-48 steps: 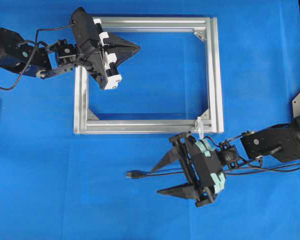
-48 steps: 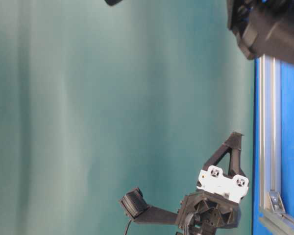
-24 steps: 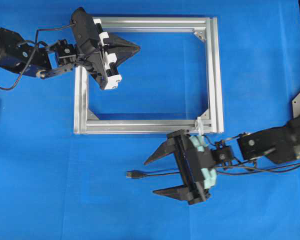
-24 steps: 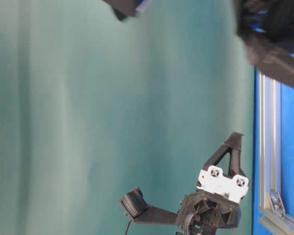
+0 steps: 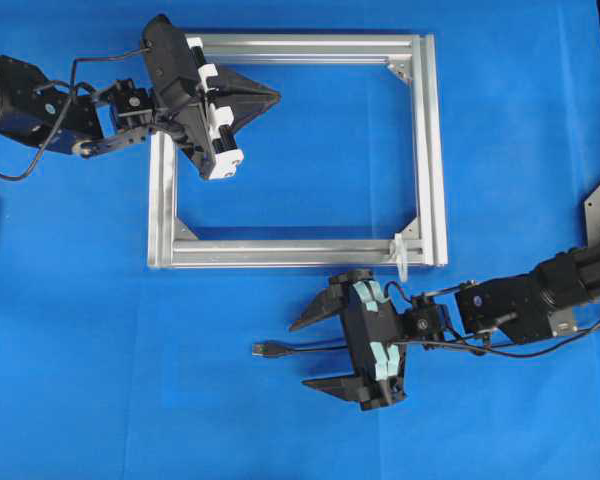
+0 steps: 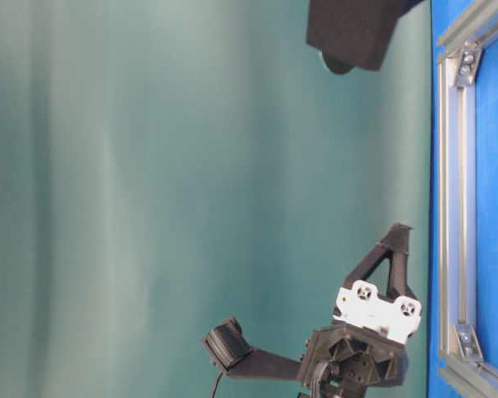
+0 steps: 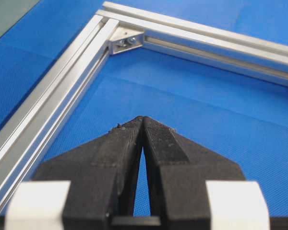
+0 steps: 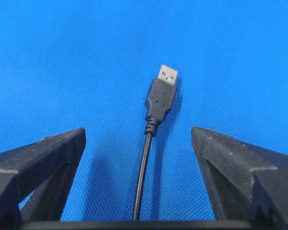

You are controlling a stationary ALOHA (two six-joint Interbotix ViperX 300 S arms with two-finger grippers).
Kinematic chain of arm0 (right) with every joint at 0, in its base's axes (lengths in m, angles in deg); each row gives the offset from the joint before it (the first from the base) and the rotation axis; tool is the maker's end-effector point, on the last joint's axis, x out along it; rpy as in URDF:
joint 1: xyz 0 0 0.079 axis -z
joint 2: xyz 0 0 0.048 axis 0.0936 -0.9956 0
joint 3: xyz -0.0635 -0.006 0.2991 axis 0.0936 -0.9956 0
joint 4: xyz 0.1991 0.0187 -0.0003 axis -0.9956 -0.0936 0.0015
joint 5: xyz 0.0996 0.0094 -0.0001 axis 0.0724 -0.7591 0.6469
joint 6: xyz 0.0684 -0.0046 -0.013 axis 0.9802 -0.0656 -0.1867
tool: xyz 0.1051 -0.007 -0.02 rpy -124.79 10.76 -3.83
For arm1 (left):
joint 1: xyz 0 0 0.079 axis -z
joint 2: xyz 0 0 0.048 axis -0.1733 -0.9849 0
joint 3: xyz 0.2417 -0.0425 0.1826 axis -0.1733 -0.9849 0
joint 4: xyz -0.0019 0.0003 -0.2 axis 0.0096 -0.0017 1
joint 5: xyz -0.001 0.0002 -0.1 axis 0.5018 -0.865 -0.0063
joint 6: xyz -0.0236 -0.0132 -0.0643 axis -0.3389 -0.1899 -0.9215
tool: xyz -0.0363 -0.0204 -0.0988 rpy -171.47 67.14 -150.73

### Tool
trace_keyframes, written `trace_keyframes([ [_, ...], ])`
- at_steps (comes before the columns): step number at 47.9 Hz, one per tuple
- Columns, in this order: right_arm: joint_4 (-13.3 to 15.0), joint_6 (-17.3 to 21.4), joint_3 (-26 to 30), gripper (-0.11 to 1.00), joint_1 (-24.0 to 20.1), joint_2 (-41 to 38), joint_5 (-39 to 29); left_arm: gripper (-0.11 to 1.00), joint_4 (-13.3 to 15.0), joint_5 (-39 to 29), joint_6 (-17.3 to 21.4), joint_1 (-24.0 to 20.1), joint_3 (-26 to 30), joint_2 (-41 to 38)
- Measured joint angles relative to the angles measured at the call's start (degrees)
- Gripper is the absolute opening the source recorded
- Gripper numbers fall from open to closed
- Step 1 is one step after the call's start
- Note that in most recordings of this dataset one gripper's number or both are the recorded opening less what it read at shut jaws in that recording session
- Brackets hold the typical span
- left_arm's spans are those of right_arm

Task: Insert the wire through the string loop located on the right side.
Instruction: 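Lower the right gripper onto the black USB cable near its plug, then close the right gripper on the cable just behind the USB plug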

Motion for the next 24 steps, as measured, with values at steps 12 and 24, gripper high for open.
trace_keyframes([
  [12,-0.09,-0.18,0.0,0.72,-0.09,-0.35,0.0,0.02,0.0,0.0,0.0,0.0,0.0,0.0],
  [24,0.09,-0.88,-0.26,0.03,-0.09,-0.35,0.53,0.02,0.0,0.0,0.0,0.0,0.0,0.0],
])
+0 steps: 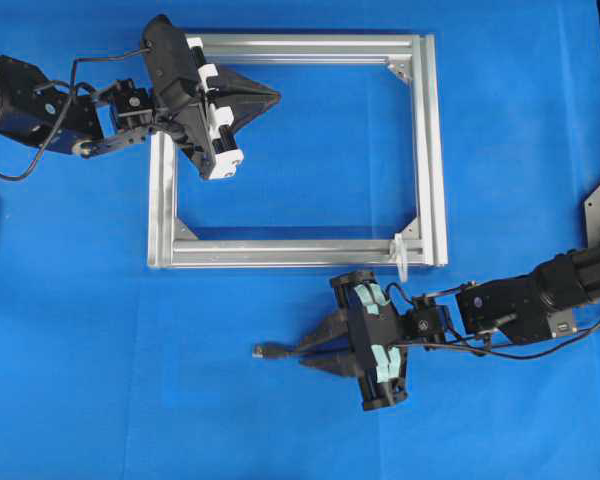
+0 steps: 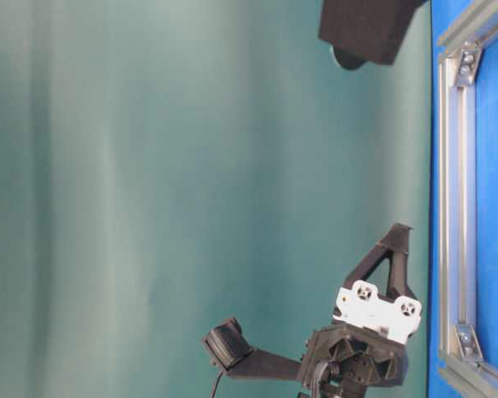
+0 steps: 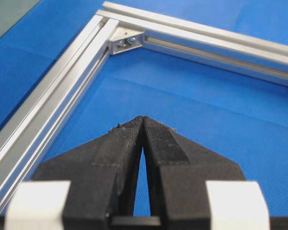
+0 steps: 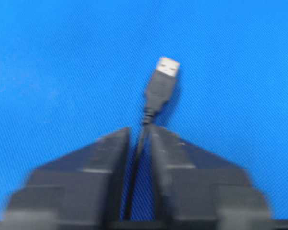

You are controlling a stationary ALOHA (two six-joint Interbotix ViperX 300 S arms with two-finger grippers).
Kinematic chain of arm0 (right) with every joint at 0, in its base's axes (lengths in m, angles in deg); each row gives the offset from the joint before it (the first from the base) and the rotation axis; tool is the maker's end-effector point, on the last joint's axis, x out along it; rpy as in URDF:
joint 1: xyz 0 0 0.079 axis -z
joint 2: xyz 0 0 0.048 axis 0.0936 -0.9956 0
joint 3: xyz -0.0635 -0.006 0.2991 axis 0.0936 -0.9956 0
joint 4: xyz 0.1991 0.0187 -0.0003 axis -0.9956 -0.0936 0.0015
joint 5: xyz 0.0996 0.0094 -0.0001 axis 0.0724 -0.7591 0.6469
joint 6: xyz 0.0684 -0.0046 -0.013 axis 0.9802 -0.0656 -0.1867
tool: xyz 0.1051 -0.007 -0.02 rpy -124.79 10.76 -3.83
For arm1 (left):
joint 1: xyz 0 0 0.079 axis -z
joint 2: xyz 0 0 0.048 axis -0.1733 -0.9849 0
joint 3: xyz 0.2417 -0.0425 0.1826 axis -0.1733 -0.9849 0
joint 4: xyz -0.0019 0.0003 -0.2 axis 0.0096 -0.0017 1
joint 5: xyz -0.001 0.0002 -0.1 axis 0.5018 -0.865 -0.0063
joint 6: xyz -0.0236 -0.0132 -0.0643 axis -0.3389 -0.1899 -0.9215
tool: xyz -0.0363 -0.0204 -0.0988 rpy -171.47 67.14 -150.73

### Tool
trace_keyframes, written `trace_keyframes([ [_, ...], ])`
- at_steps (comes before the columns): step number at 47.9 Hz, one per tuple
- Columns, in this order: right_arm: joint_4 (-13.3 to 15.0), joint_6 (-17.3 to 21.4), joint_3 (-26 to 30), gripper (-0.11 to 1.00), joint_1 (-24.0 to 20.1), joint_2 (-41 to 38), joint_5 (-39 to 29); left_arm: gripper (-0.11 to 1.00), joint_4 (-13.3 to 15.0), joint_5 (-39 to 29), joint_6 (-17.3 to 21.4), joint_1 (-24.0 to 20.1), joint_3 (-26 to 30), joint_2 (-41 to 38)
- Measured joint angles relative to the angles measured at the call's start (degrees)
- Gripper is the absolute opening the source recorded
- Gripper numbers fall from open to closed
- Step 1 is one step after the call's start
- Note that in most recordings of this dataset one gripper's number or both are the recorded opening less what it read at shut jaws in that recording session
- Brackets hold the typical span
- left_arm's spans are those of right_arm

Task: Insert the wire through the string loop located on the right side.
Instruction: 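Close the right gripper on the cable just behind the USB plug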

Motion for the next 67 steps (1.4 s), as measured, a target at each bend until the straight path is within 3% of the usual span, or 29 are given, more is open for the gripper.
trace_keyframes([
  [4,-0.09,0.0,-0.09,-0.04,0.0,0.0,0.35,0.02,0.0,0.0,0.0,0.0,0.0,0.0],
  [31,0.0,0.0,-0.09,-0.04,0.0,0.62,-0.26,0.02,0.0,0.0,0.09,0.09,0.0,0.0],
  [51,0.0,-2.2,0.0,-0.04,0.09,11.87,-9.23,0.02,0.0,0.0,0.09,0.09,0.0,0.0],
  [67,-0.09,-2.55,0.0,-0.04,0.35,13.45,-10.63,0.02,0.0,0.0,0.09,0.0,0.0,0.0],
])
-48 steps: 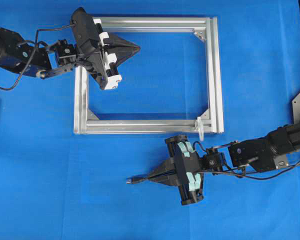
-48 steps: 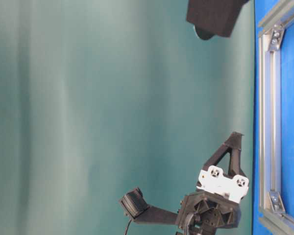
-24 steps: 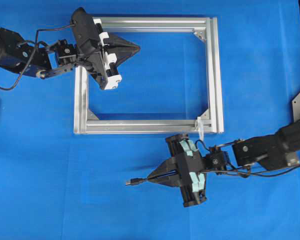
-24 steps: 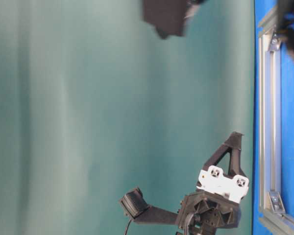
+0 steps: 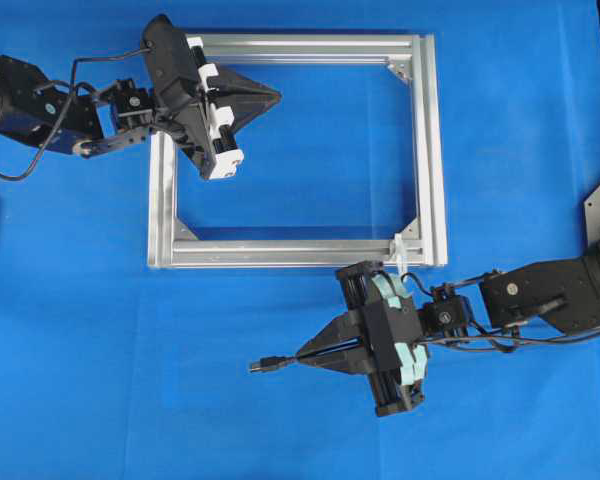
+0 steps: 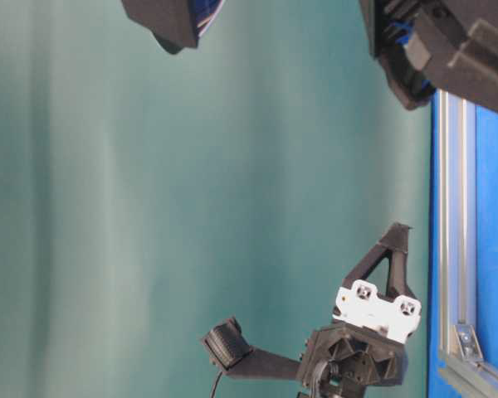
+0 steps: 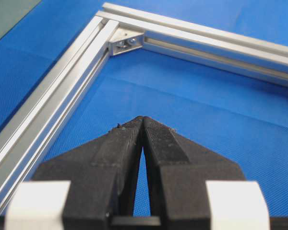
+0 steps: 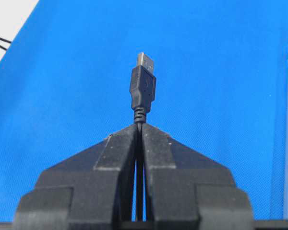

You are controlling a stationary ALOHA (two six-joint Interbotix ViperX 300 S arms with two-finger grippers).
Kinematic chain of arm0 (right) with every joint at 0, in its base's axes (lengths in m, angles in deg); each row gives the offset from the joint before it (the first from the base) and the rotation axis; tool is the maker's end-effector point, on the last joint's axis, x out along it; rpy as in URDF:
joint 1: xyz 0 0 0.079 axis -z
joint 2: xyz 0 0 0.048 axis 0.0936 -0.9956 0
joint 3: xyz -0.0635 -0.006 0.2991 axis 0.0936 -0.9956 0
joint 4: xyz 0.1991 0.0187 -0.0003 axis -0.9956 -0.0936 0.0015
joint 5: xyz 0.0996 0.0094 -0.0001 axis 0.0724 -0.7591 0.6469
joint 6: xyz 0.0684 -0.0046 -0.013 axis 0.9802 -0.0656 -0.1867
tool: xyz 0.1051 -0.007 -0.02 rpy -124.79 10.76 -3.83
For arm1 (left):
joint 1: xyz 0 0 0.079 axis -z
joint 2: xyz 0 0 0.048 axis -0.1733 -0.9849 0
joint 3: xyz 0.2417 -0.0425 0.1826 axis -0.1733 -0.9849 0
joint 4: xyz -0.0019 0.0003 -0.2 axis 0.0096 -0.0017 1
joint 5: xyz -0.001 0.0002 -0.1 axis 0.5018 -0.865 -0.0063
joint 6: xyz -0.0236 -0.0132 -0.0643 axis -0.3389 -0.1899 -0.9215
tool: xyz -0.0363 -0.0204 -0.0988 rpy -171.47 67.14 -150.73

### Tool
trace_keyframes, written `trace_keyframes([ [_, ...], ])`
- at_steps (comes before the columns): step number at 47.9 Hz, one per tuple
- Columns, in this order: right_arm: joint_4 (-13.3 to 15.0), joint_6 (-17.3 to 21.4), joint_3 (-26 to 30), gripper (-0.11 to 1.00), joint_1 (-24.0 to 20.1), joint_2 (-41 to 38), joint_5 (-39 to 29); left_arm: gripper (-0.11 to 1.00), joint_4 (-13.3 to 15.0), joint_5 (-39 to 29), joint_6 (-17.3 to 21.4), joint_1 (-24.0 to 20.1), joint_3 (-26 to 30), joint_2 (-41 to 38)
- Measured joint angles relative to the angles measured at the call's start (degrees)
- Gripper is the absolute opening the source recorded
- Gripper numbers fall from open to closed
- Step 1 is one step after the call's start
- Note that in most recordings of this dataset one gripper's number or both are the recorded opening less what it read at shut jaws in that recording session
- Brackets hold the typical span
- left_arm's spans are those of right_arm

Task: Insert the wire through the string loop located on the right side.
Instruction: 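Close the right gripper on the cable just behind the USB plug, then carry the USB plug with the right gripper toward the white zip-tie loop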

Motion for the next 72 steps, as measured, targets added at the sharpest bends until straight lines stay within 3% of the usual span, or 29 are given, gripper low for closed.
trace_keyframes([
  [52,0.09,0.0,-0.09,-0.04,0.0,0.0,-0.09,0.02,0.0,0.0,0.0,-0.09,0.09,0.0],
  [72,-0.18,0.0,-9.23,-0.04,-0.88,7.21,-0.18,0.02,0.0,0.0,0.0,-0.09,0.18,0.0],
])
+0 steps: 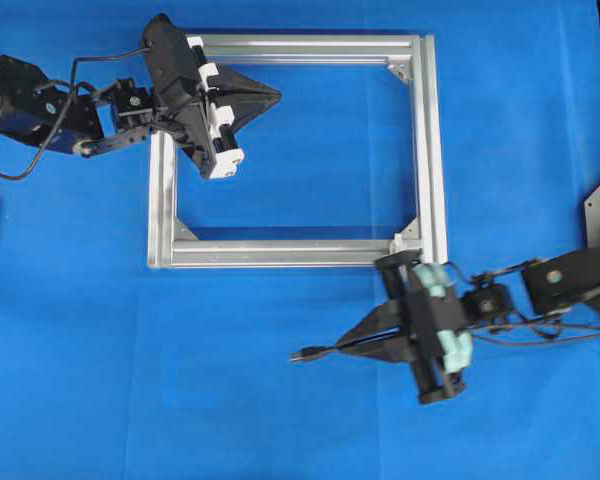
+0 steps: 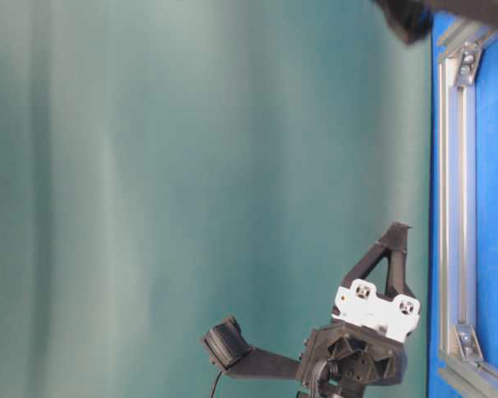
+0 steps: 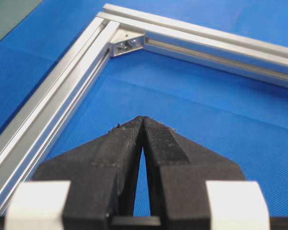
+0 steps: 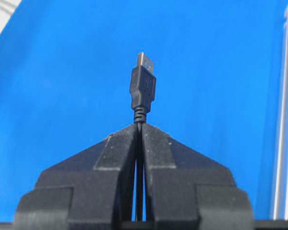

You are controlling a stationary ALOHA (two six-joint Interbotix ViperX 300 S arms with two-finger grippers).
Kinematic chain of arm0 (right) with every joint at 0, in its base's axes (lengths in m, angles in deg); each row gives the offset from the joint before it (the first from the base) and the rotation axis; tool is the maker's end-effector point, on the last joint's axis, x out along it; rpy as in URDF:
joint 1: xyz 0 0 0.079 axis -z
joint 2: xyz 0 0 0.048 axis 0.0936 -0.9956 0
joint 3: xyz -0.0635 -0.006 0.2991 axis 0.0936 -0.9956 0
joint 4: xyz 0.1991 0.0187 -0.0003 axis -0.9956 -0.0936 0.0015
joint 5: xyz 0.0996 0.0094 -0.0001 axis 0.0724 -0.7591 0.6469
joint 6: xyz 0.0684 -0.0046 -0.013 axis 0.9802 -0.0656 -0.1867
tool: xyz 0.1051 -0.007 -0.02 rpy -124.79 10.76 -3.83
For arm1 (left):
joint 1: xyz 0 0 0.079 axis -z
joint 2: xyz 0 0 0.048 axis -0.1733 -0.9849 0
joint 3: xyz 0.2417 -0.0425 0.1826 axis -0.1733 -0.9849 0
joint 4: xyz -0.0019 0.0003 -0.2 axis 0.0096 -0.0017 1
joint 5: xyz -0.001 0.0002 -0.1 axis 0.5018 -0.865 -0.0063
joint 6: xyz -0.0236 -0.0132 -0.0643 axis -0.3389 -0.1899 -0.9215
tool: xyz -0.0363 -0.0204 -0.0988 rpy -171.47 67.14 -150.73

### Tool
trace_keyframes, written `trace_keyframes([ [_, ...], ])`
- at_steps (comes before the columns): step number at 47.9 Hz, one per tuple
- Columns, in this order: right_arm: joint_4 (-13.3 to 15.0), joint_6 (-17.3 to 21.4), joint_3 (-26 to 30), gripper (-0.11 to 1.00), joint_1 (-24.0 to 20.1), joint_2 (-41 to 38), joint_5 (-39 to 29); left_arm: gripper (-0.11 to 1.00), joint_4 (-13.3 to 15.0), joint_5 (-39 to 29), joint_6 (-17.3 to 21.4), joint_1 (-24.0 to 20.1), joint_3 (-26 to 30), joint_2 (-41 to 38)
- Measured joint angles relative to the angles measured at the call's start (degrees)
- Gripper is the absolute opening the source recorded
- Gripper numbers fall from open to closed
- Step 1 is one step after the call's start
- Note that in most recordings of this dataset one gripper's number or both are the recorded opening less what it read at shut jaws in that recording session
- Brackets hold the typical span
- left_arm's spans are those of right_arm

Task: Insert the wire through the string loop located on the right side.
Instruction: 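Carry the USB plug with the right gripper toward the white zip-tie loop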

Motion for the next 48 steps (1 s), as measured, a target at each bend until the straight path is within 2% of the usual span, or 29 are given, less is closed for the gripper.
trace_keyframes([
  [13,-0.7,0.18,-11.43,-0.04,-1.05,12.13,-0.53,0.02,0.0,0.0,0.0,0.0,0.0,0.0],
  [25,-1.93,0.26,-20.21,-0.04,-1.14,25.14,-8.79,0.02,0.0,0.0,0.0,0.09,0.0,0.0],
  [36,-2.64,0.26,-25.14,-0.04,-0.79,33.84,-14.24,0.02,0.0,0.0,0.0,0.0,0.0,0.0],
  [48,-2.64,0.26,-27.07,-0.04,0.79,36.12,-14.85,0.02,0.0,0.0,0.0,0.0,0.0,0.0],
])
